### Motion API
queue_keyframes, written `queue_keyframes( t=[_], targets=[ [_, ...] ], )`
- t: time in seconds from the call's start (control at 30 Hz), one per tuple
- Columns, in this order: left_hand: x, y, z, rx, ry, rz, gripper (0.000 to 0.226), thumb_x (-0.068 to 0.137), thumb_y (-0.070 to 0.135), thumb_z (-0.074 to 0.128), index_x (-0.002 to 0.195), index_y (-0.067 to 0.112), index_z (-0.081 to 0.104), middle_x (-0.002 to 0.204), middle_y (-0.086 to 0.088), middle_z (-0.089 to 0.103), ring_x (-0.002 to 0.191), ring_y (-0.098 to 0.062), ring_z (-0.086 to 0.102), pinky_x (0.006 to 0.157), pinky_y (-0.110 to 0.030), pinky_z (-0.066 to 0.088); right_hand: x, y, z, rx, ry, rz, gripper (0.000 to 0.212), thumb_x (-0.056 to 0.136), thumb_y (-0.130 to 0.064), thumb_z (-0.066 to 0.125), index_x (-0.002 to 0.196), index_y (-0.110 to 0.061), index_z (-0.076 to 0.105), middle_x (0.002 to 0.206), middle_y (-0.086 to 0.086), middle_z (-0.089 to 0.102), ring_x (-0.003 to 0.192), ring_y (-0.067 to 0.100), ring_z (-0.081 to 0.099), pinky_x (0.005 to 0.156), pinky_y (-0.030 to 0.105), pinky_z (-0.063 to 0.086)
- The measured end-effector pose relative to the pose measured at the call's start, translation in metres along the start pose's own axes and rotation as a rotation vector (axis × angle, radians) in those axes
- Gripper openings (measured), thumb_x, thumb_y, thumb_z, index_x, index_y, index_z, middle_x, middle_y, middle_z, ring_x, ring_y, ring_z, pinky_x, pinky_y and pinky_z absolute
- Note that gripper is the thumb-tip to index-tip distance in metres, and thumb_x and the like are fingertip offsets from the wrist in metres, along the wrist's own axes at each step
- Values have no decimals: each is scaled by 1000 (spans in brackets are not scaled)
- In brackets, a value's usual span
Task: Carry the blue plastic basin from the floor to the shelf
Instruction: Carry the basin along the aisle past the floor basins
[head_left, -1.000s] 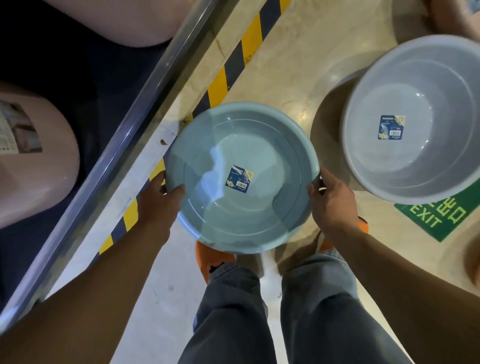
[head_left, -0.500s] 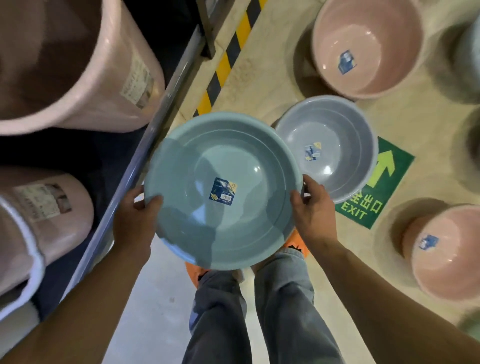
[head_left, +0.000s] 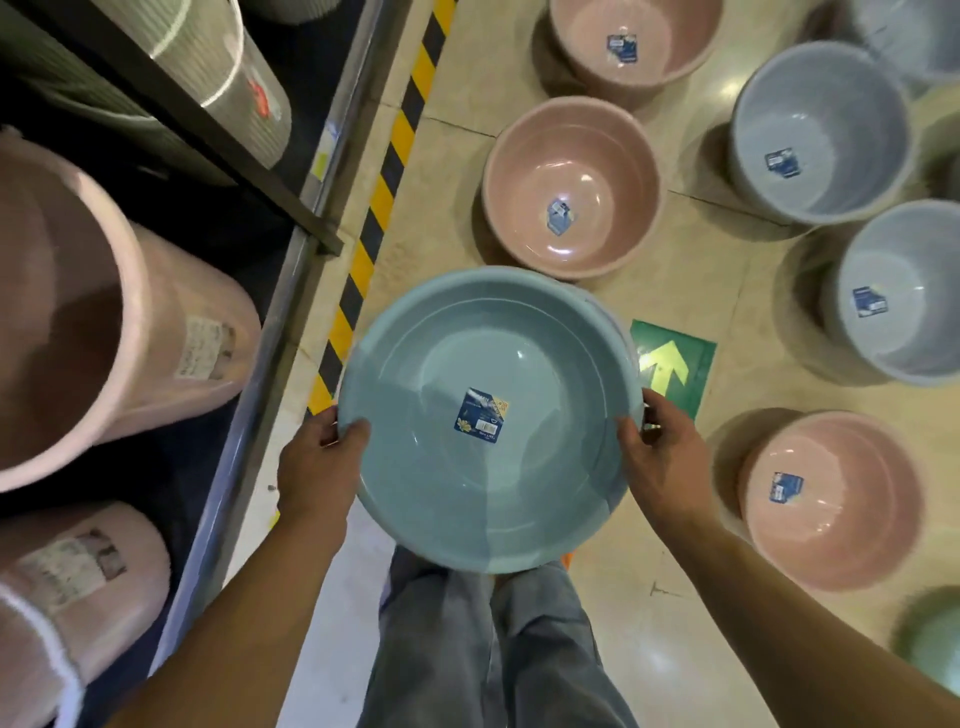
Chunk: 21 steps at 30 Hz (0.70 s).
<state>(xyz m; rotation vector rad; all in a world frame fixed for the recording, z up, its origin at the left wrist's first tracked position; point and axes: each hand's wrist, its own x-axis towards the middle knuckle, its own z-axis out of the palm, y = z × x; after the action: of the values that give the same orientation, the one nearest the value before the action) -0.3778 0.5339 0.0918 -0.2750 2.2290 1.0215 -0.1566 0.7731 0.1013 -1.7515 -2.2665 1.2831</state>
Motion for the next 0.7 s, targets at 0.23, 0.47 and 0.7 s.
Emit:
queue_keyframes(
  t=[0.23,0.47,0.7],
  targets=[
    [12,32,55,67,-119,-16,19,97,27,67,115,24,69,101,5,72,98,-23,66,77,-30,52,18,21,-27,8,66,149,20,99,-23,56,112,-16,70,93,5,71,83,27,66,74,43,57],
    [30,43,85,169,-139,0,20,99,30,66,118,25,68,104,5,68,94,-17,61,64,-21,43,43,35,-26,34,83,242,22,99,-20,60,118,-15,70,92,-2,66,85,25,64,78,44,57],
    [78,26,124,230,-134,-16,33,95,29,71,126,18,68,114,1,71,108,-27,66,86,-37,56,89,68,7,80,57,340,29,98,-13,61,125,-13,69,99,-3,64,90,20,60,78,29,43]
  ],
)
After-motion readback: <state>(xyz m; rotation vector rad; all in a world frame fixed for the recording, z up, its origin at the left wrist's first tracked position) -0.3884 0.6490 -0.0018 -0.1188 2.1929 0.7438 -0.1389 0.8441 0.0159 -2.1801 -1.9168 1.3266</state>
